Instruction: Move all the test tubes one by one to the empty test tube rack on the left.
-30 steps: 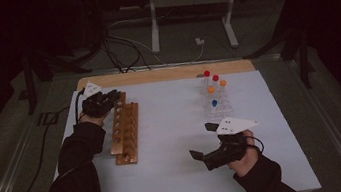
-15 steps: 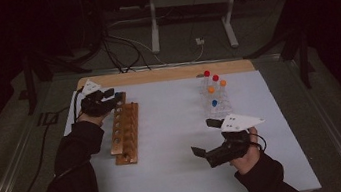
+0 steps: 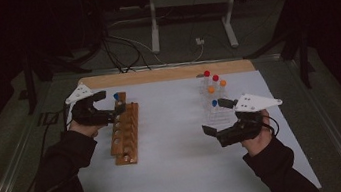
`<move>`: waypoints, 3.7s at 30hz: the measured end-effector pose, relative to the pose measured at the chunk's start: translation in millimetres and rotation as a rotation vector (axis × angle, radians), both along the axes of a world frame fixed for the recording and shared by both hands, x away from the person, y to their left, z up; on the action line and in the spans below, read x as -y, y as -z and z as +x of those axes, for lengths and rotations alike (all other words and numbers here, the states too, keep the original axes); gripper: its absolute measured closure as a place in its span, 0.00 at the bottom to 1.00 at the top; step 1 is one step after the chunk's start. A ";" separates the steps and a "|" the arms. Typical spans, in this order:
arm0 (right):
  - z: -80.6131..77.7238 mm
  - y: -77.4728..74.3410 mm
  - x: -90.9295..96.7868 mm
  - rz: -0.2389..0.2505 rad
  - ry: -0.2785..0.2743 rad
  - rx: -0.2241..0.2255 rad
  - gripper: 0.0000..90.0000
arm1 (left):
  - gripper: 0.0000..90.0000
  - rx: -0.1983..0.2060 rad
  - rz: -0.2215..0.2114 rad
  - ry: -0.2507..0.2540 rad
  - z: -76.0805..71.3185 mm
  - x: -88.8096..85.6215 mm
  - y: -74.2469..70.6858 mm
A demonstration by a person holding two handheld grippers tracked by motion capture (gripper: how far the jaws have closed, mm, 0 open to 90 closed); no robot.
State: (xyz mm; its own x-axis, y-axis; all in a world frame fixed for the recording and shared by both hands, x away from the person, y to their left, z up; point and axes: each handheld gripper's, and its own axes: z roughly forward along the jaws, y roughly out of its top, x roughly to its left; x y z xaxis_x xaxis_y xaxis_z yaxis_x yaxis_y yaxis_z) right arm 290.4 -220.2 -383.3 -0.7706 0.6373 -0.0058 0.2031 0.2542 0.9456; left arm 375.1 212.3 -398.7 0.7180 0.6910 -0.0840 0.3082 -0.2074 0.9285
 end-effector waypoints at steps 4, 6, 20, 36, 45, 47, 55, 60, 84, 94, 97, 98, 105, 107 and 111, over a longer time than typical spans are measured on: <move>8.7 -1.2 9.4 -0.003 0.045 0.006 0.00 | 0.02 0.005 -0.017 0.040 -22.4 0.2 1.6; 13.2 -0.1 15.4 0.009 0.076 0.008 0.00 | 0.02 0.007 -0.016 0.052 -33.3 0.1 3.8; 49.6 44.8 26.4 -0.064 0.223 -0.118 0.10 | 0.02 0.002 -0.031 0.144 -92.7 12.2 35.3; 73.5 78.2 25.5 -0.156 0.312 -0.205 0.57 | 0.02 -0.016 -0.012 0.182 -106.0 19.4 48.6; 84.8 80.4 17.9 -0.192 0.316 -0.230 0.75 | 0.02 -0.025 0.009 0.188 -104.6 19.8 52.2; 86.3 81.2 16.1 -0.203 0.324 -0.234 0.78 | 0.02 -0.024 0.013 0.186 -104.4 19.8 52.4; 87.5 79.9 12.6 -0.224 0.336 -0.229 0.85 | 0.02 -0.027 0.011 0.182 -104.0 18.9 52.5; 86.6 77.3 13.1 -0.228 0.336 -0.223 0.86 | 0.02 -0.028 0.006 0.180 -103.6 18.4 51.9; 54.3 12.2 4.8 -0.209 0.237 -0.095 0.86 | 0.02 -0.041 0.006 0.239 -100.9 31.9 38.4; 32.2 26.2 -28.0 -0.253 0.089 -0.126 0.86 | 0.02 -0.042 -0.006 0.285 -95.1 49.6 31.5; 24.8 31.7 -37.1 -0.265 0.050 -0.134 0.86 | 0.03 -0.044 -0.002 0.303 -93.1 55.9 30.5; 22.7 33.1 -39.4 -0.266 0.037 -0.139 0.86 | 0.02 -0.045 -0.001 0.308 -92.7 58.2 30.2; 9.9 42.6 -54.1 -0.275 -0.029 -0.160 0.86 | 0.03 -0.038 0.000 0.344 -89.2 73.0 27.5; 6.5 45.2 -57.7 -0.277 -0.045 -0.165 0.86 | 0.03 -0.039 -0.002 0.354 -87.7 77.3 26.5; 0.8 49.4 -64.2 -0.289 -0.073 -0.172 0.86 | 0.05 -0.030 0.003 0.374 -85.5 87.6 24.3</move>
State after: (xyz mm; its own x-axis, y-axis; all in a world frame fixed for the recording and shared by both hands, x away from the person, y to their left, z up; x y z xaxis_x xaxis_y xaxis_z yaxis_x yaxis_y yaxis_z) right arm 291.3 -156.0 -432.6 -0.8194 0.5715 -0.0442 0.3247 0.5263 0.7859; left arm 289.6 124.7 -422.9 0.9179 0.3820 -0.1073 0.2379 -0.3132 0.9194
